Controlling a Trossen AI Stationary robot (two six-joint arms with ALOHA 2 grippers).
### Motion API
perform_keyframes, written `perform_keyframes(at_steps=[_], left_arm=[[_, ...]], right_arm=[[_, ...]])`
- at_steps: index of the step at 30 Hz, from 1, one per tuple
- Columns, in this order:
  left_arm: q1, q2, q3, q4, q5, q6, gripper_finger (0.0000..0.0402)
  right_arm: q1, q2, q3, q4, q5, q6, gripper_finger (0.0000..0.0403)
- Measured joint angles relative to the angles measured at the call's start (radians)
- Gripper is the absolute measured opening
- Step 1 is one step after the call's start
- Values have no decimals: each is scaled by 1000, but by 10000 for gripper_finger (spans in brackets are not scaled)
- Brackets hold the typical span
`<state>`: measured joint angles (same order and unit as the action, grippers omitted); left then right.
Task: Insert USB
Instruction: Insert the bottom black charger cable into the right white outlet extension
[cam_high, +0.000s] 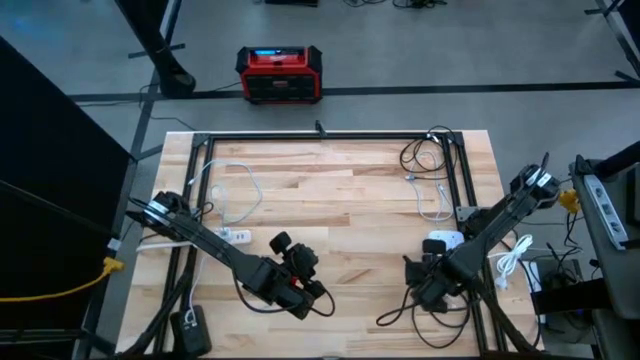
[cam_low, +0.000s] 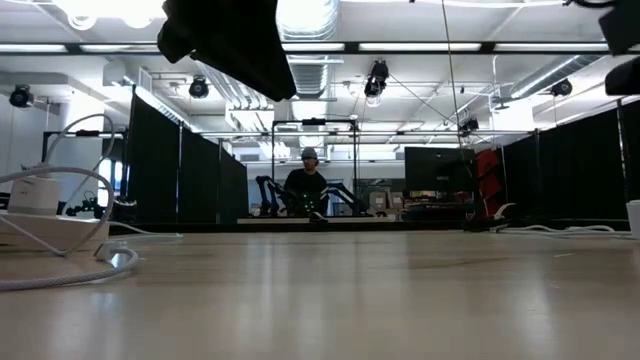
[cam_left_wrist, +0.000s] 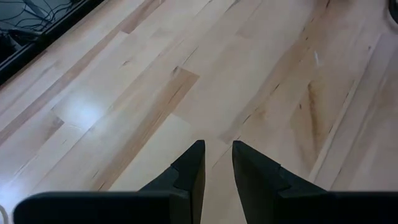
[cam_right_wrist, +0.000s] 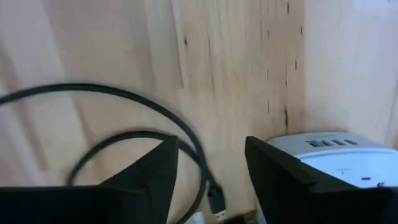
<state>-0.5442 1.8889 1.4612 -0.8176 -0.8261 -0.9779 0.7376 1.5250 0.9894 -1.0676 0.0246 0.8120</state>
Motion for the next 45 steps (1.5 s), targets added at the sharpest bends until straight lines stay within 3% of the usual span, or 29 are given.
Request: perform_keyframes(at_steps=[10,21,28,40,45], left_arm=[[0,0,0,6,-1,0,68],[0,0,0,10,-1,0,69],[0,0,0,10,-1,1,68],[0,0,0,11,-1,8,69],[0,0,0,11,-1,8,69]], right_arm=[[-1,140,-1,-26,-47,-122,183],[0,117,-14,-46,-113,-216,183],[35,118,-57,96,-184,-311,178],[52,118,-102,169,-115,-351,124],[52,114,-110,163,-87,-334,46]])
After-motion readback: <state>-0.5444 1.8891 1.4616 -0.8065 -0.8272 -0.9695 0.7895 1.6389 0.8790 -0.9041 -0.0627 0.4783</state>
